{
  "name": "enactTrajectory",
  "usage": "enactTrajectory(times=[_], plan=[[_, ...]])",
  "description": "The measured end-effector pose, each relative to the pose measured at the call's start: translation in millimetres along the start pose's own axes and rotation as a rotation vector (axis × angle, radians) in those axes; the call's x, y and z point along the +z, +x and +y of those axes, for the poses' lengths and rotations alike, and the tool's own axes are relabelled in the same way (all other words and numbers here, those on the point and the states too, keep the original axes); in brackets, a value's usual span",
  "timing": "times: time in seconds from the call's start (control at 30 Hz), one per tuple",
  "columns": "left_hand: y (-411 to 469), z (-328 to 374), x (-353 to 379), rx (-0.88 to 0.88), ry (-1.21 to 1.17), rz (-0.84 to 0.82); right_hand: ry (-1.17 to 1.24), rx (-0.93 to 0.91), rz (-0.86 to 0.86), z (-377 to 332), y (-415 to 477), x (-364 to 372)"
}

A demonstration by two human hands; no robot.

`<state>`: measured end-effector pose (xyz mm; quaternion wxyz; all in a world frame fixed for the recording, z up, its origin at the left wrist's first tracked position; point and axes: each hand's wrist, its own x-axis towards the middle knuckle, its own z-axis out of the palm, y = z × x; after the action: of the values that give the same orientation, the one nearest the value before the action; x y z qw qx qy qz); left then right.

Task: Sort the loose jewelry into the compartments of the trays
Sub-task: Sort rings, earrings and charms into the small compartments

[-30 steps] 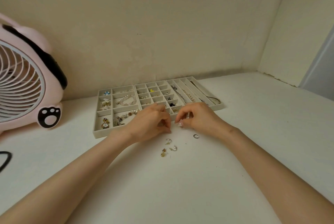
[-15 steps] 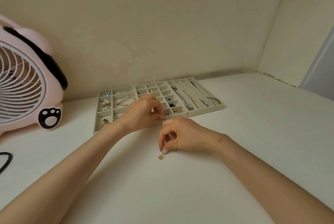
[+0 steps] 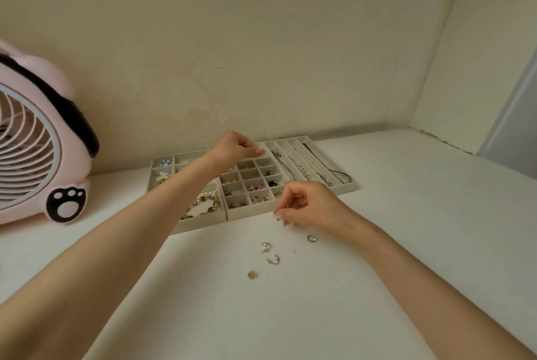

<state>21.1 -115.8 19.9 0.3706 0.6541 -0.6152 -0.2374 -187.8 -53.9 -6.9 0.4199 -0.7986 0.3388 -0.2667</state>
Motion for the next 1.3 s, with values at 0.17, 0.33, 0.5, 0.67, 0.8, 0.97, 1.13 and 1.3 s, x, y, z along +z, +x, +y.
enactTrajectory(times=[0.17,0.33,0.5,0.67,0.8,0.97,1.13,1.3], plan=[[40,-9,12,-0.057,0.110,0.023,-0.014,0.033,0.047,11,5,-4],[58,-21,19,-0.071,0.315,0.016,-0.024,0.006,0.055,15,7,-6],[54,-26,20,-0.020,0.376,0.008,0.008,-0.045,0.124,16,8,-9],[29,-25,13,0.088,0.375,0.050,0.049,-0.095,0.180,19,9,-11],[-7,-17,4,0.171,0.380,0.064,0.049,-0.088,0.259,19,13,-8],[-41,-21,-7,0.196,0.304,0.097,-0.040,-0.067,0.278,6,32,-4],[-56,-20,-8,0.175,0.202,0.136,-0.312,-0.012,0.276,4,95,-11],[-59,-24,-3,0.163,0.182,0.124,-0.513,0.067,0.333,18,165,-16]])
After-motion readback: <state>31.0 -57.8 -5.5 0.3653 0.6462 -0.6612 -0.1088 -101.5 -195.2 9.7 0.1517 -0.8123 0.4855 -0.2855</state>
